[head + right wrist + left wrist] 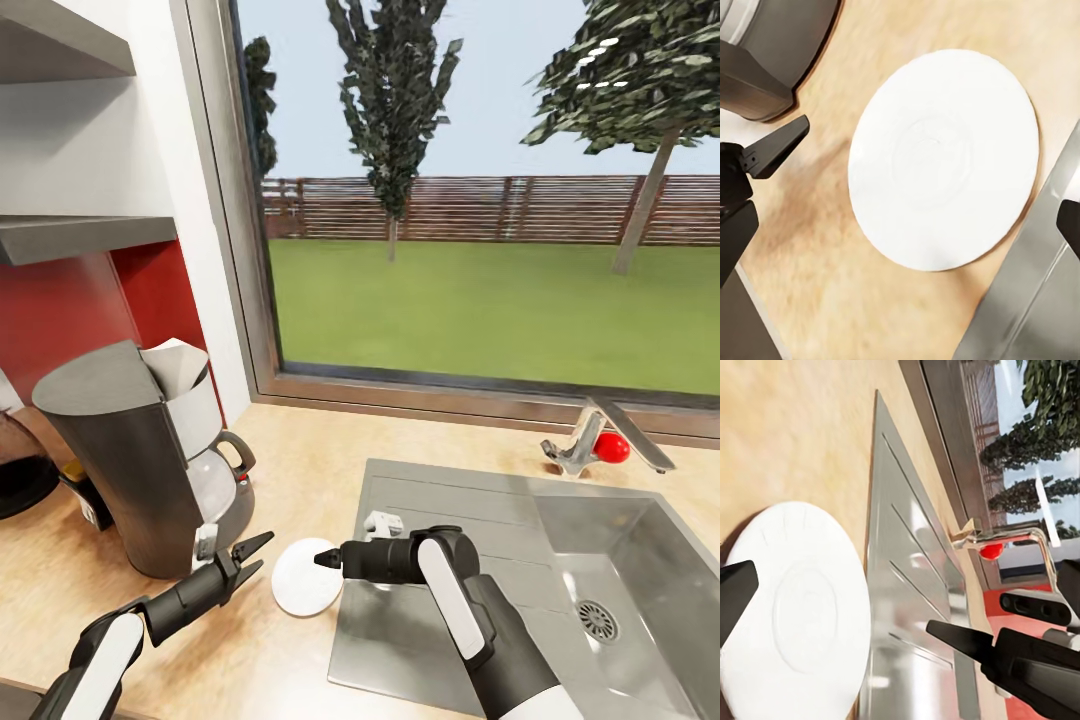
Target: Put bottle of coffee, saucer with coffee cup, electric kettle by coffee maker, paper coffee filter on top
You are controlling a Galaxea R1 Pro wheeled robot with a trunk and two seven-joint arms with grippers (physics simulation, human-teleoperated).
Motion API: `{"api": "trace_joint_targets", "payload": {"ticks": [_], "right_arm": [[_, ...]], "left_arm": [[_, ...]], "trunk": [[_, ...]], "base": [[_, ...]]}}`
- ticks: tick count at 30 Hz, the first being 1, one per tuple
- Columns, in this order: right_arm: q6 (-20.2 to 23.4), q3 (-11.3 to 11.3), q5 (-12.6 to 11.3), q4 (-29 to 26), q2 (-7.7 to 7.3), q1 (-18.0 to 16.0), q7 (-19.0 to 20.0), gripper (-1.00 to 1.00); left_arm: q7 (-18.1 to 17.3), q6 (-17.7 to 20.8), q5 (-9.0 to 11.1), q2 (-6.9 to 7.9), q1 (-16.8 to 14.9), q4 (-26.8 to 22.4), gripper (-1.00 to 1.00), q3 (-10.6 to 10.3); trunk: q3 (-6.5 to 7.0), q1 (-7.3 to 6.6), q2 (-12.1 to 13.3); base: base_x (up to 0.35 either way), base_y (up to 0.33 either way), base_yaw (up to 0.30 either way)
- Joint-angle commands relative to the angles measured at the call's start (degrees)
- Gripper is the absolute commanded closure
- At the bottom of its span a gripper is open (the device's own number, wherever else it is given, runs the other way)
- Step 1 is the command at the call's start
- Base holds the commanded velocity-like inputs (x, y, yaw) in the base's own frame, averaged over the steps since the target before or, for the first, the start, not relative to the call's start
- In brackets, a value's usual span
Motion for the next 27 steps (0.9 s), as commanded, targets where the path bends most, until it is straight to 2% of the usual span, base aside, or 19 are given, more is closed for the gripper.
{"api": "trace_joint_targets", "payload": {"ticks": [1, 15, 19, 22, 27], "right_arm": [[0.2, 0.0, 0.5, 0.0, 0.02, -0.1, 0.5, -1.00], [0.2, 0.0, 0.6, 0.0, 0.02, -0.1, 0.5, -1.00], [0.2, 0.0, 0.6, 0.0, 0.02, -0.1, 0.5, -1.00], [0.2, 0.0, 0.6, 0.0, 0.02, -0.1, 0.5, -1.00], [0.2, 0.0, 0.6, 0.0, 0.02, -0.1, 0.5, -1.00]], "left_arm": [[-0.1, 0.3, 0.1, -0.01, -0.1, 0.0, -1.00, 0.1], [0.1, 0.0, 0.0, -0.73, -0.1, 0.2, -1.00, -0.2], [0.2, -2.2, -0.3, -0.80, 0.0, 0.2, -1.00, -0.3], [0.3, -4.6, -1.4, -0.81, 0.0, 1.3, -1.00, -0.5], [0.3, -5.8, -2.2, -0.88, -0.1, 3.8, -1.00, -0.4]], "trunk": [[-0.13, 0.04, -0.1], [-0.13, 0.04, -0.1], [-0.13, 0.04, -0.1], [-0.13, 0.04, -0.1], [-0.13, 0.04, -0.1]], "base": [[0.000, 0.000, 0.000], [0.000, 0.000, 0.000], [0.000, 0.000, 0.000], [0.000, 0.000, 0.000], [0.000, 0.000, 0.000]]}}
